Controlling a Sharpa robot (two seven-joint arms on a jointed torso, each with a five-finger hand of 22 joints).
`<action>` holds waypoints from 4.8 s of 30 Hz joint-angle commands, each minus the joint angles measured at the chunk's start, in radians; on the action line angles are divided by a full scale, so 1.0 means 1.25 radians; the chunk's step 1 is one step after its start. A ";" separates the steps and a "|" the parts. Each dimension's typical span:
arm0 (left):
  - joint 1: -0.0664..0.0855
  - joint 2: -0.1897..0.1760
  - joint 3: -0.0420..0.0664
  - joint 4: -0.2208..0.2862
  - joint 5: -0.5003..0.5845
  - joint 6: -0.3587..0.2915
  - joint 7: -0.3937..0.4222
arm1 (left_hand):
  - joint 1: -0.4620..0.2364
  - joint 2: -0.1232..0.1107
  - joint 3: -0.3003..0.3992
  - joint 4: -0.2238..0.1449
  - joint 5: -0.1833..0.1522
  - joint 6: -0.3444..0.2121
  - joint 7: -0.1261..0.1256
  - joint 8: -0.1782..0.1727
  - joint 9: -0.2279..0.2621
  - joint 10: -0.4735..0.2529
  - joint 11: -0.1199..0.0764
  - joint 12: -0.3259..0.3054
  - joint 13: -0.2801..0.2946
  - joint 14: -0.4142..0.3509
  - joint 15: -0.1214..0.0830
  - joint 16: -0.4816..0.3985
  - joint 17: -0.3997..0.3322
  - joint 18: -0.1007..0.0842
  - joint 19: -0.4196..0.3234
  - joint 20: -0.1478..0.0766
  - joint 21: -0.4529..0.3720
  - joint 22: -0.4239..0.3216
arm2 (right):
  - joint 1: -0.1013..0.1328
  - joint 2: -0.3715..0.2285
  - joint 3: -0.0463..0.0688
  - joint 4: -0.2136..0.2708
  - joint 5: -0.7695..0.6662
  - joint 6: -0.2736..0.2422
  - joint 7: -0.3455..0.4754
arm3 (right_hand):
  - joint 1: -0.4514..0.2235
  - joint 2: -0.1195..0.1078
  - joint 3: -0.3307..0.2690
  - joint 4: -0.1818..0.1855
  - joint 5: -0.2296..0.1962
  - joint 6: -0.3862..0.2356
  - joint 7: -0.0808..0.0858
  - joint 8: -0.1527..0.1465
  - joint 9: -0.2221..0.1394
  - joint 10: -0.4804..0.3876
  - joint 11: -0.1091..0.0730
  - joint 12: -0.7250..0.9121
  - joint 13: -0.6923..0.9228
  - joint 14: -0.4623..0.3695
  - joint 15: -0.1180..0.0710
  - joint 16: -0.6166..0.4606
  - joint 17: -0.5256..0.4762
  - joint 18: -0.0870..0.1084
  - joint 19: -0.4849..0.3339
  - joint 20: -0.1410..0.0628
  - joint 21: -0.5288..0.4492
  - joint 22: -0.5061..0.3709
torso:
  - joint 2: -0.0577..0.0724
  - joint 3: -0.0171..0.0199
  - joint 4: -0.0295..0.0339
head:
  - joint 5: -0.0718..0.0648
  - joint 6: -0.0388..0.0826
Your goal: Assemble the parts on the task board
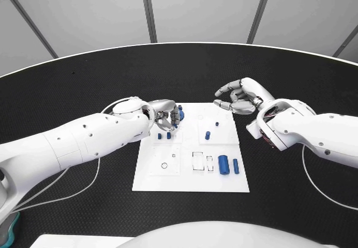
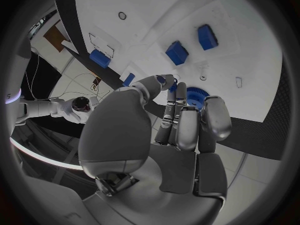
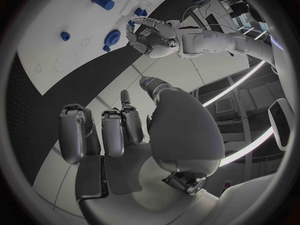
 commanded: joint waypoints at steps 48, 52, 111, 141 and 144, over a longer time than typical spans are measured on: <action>0.000 -0.008 0.041 -0.061 0.009 0.047 -0.018 | -0.007 0.001 -0.003 -0.004 -0.002 0.015 -0.002 -0.011 0.000 0.017 -0.001 -0.017 0.000 0.000 -0.007 -0.009 -0.018 -0.015 0.005 0.000 0.004 -0.001 | 0.000 -0.003 0.000 0.003 0.000 -0.002 0.002 | 0.006 0.003 0.003 0.000 0.007 0.001 -0.003 0.005 0.000 0.003 -0.005 0.003 0.094 0.069 -0.004 0.000 0.153 0.009 0.042 -0.005 -0.002 0.131 | 0.002 0.0006 -0.0006 | 0.006 -0.002; -0.001 -0.007 0.041 -0.064 0.003 0.051 -0.018 | -0.007 0.002 -0.003 -0.005 -0.002 0.015 -0.002 -0.012 0.000 0.017 -0.001 -0.018 0.000 -0.001 -0.007 -0.010 -0.021 -0.015 0.005 -0.001 0.004 -0.001 | 0.000 -0.003 0.000 0.003 0.000 -0.002 0.002 | 0.006 0.003 0.003 0.000 0.007 0.001 -0.003 0.005 0.000 0.003 -0.005 0.003 0.094 0.069 -0.004 0.000 0.153 0.009 0.042 -0.005 -0.002 0.131 | 0.001 0.0008 -0.0003 | 0.005 -0.003; -0.005 0.013 0.039 -0.086 -0.007 0.103 -0.016 | -0.008 0.001 -0.006 -0.006 -0.005 0.018 -0.003 -0.019 0.000 0.020 -0.001 -0.027 0.000 -0.006 -0.007 -0.015 -0.039 -0.013 -0.001 -0.001 -0.001 -0.010 | 0.000 -0.004 0.000 0.003 0.000 -0.003 0.002 | 0.006 0.003 0.003 0.000 0.007 0.001 -0.003 0.005 0.000 0.003 -0.005 0.003 0.094 0.069 -0.004 0.000 0.153 0.009 0.042 -0.005 -0.002 0.131 | 0.000 0.0010 0.0000 | 0.001 -0.012; -0.006 0.016 0.038 -0.091 -0.012 0.108 -0.024 | -0.021 -0.007 -0.029 -0.005 -0.009 -0.030 0.008 -0.066 -0.007 -0.002 0.011 -0.066 -0.003 0.007 0.004 0.006 0.046 -0.006 -0.022 0.006 -0.023 -0.046 | 0.000 -0.005 0.000 0.003 0.000 -0.004 0.001 | 0.006 0.002 0.004 0.000 0.007 0.001 -0.003 0.006 -0.001 0.002 -0.005 0.002 0.093 0.069 -0.004 -0.001 0.152 0.009 0.042 -0.006 -0.003 0.131 | 0.001 0.0005 0.0001 | -0.001 -0.014; -0.006 0.015 0.038 -0.091 -0.012 0.108 -0.025 | -0.022 -0.010 -0.030 -0.005 -0.009 -0.039 0.011 -0.077 -0.010 -0.006 0.015 -0.077 -0.005 0.005 0.007 0.006 0.044 -0.006 -0.024 0.009 -0.026 -0.049 | 0.000 -0.005 0.000 0.003 0.000 -0.004 0.001 | 0.006 0.002 0.004 0.000 0.007 0.001 -0.003 0.006 -0.001 0.002 -0.005 0.002 0.093 0.069 -0.004 -0.001 0.152 0.009 0.042 -0.006 -0.003 0.131 | 0.001 0.0004 0.0004 | -0.001 -0.014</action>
